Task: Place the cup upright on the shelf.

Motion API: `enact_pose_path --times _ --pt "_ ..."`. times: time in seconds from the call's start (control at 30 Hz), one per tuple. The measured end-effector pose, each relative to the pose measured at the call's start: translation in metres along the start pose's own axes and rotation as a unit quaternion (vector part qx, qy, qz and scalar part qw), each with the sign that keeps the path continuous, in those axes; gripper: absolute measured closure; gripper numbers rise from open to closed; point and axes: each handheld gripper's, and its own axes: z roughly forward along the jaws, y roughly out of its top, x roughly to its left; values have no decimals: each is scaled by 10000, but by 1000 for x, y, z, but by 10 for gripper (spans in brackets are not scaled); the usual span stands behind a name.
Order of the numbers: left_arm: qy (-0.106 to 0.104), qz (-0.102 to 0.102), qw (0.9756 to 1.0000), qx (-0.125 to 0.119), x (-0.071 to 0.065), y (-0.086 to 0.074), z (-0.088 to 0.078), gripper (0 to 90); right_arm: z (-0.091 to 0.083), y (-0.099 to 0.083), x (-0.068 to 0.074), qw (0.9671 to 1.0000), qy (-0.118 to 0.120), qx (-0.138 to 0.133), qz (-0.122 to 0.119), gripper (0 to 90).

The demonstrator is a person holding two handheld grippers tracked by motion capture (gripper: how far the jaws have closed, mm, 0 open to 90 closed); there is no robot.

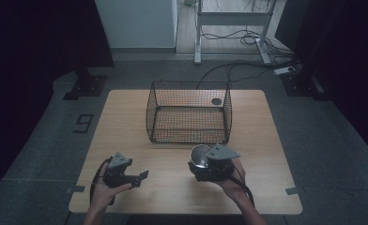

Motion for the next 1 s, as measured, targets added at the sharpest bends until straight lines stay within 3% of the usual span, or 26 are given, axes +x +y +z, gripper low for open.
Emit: enact_pose_path --times 0.33,1.0 --pt "1 11 10000 22 -1 0 1 155 -4 21 -13 9999 -15 -103 55 146" --pt "-22 17 10000 38 -1 0 2 155 7 59 -38 9997 -70 -159 155 147"
